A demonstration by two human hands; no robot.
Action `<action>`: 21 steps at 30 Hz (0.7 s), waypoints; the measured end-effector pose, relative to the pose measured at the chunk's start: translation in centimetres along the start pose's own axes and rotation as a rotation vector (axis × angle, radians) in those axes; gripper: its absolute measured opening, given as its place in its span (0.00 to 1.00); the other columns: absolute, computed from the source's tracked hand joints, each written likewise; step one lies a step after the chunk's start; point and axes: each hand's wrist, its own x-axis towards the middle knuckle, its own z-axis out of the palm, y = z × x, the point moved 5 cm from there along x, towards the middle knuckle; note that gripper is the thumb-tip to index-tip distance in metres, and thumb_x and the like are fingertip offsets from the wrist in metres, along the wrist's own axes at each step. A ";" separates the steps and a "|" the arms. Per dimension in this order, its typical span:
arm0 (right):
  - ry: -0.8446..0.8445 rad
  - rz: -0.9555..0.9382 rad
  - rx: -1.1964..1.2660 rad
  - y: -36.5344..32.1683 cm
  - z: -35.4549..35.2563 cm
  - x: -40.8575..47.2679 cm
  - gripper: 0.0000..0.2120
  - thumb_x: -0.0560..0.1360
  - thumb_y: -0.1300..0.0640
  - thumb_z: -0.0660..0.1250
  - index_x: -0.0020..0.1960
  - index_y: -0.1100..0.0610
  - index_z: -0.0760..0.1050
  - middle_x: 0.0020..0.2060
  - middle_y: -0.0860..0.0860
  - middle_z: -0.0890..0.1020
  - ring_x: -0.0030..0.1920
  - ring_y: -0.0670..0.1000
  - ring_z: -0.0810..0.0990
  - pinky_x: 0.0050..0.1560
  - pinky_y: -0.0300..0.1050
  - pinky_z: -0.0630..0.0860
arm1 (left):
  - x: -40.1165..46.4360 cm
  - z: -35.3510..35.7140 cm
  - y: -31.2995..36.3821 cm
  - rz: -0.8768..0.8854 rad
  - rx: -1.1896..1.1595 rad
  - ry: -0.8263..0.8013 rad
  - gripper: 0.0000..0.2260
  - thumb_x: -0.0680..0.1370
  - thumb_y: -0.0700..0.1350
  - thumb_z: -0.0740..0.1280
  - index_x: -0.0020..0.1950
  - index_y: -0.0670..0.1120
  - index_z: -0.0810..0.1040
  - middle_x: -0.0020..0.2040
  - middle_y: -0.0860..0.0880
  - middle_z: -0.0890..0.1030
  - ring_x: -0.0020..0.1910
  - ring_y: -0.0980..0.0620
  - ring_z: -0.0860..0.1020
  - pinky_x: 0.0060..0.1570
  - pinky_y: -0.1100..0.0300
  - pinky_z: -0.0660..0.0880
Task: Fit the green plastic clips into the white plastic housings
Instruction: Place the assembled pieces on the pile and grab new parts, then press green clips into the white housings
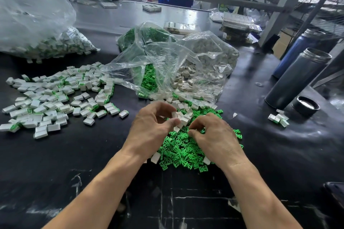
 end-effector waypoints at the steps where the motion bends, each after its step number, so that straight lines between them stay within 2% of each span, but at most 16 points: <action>1: 0.010 -0.009 0.018 0.0 0.0 0.0 0.04 0.78 0.45 0.72 0.46 0.43 0.79 0.47 0.39 0.77 0.48 0.44 0.76 0.51 0.44 0.67 | 0.0 -0.1 0.1 0.002 -0.029 0.000 0.09 0.75 0.44 0.77 0.53 0.53 0.82 0.45 0.53 0.85 0.42 0.54 0.85 0.45 0.52 0.84; 4: 0.093 -0.036 0.168 0.0 -0.4 -0.1 0.04 0.78 0.49 0.73 0.46 0.44 0.79 0.43 0.39 0.81 0.43 0.40 0.78 0.48 0.44 0.74 | -0.1 -0.2 0.4 0.013 -0.106 -0.022 0.07 0.76 0.46 0.75 0.54 0.53 0.83 0.45 0.50 0.85 0.39 0.54 0.84 0.42 0.54 0.84; 6: 0.125 -0.018 0.369 0.2 -0.4 -0.1 0.03 0.78 0.50 0.74 0.46 0.46 0.81 0.39 0.41 0.83 0.41 0.41 0.80 0.46 0.42 0.78 | -0.1 -0.2 0.4 0.004 -0.151 -0.036 0.06 0.76 0.47 0.75 0.51 0.49 0.84 0.42 0.47 0.85 0.35 0.53 0.82 0.38 0.58 0.82; 10: 0.096 0.010 0.752 0.3 0.2 0.1 0.03 0.77 0.55 0.75 0.46 0.48 0.83 0.36 0.43 0.85 0.34 0.42 0.80 0.35 0.33 0.74 | -0.1 0.1 0.0 -0.040 -0.263 -0.037 0.07 0.76 0.45 0.75 0.47 0.42 0.84 0.36 0.44 0.84 0.30 0.51 0.77 0.30 0.62 0.75; 12: 0.079 0.002 0.899 0.1 0.3 0.1 0.04 0.77 0.59 0.75 0.48 0.50 0.84 0.34 0.45 0.84 0.31 0.43 0.77 0.31 0.34 0.72 | -0.1 0.4 -0.2 -0.049 -0.291 -0.049 0.05 0.77 0.42 0.74 0.48 0.40 0.83 0.36 0.45 0.84 0.30 0.50 0.78 0.31 0.61 0.75; 16: 0.082 -0.050 0.995 -0.3 0.2 -0.1 0.06 0.78 0.62 0.73 0.50 0.52 0.85 0.32 0.46 0.82 0.30 0.45 0.75 0.28 0.39 0.71 | 0.0 0.9 -0.5 -0.054 -0.304 -0.063 0.03 0.79 0.38 0.72 0.50 0.38 0.82 0.38 0.44 0.86 0.32 0.52 0.80 0.32 0.63 0.76; 21: 0.121 -0.091 1.060 -0.7 -0.2 -0.4 0.09 0.79 0.64 0.71 0.52 0.51 0.85 0.33 0.49 0.80 0.30 0.47 0.74 0.28 0.40 0.72 | 0.1 1.0 -0.5 -0.052 -0.314 -0.064 0.03 0.79 0.37 0.71 0.52 0.40 0.84 0.40 0.44 0.86 0.33 0.52 0.81 0.34 0.61 0.76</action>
